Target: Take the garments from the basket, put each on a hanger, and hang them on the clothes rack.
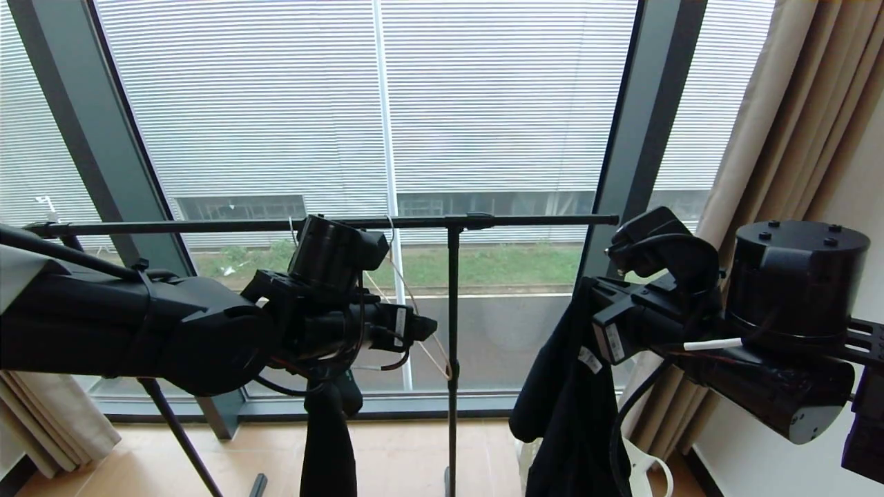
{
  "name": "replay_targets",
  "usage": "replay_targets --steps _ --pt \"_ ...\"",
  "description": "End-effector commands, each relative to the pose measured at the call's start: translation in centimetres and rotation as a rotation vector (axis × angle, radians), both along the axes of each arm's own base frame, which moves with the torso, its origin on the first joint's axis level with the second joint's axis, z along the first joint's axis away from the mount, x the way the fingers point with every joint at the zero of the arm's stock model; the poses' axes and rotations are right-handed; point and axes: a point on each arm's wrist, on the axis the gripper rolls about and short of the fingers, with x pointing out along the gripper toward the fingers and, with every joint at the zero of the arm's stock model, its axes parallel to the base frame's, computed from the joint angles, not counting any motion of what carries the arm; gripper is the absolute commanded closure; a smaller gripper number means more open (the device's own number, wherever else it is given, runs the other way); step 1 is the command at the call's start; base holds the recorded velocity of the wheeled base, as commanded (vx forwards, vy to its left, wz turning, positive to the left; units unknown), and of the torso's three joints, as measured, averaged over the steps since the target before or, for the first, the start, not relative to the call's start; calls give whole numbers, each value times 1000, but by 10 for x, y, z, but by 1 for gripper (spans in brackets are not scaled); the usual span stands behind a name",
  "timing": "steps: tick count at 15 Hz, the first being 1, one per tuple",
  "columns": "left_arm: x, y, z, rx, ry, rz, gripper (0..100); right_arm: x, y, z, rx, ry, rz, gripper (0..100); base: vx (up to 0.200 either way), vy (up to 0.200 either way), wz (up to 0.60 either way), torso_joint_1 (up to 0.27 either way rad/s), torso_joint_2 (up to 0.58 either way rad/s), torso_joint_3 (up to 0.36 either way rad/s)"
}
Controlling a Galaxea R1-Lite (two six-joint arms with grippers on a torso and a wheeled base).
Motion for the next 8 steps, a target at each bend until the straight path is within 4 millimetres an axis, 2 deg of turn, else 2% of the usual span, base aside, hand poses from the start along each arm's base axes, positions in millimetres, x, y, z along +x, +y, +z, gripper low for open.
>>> replay_targets --steps 1,5,8 --pt "3 -3 -5 -10 -8 -1 0 1 1 0 -1 1 1 100 0 0 0 0 0 0" --pt "20 -14 -34 41 18 38 0 0 0 -2 -5 6 1 100 0 0 0 0 0 0" --pt "40 -25 -55 41 39 139 0 1 2 -2 -5 6 2 100 0 0 0 0 0 0"
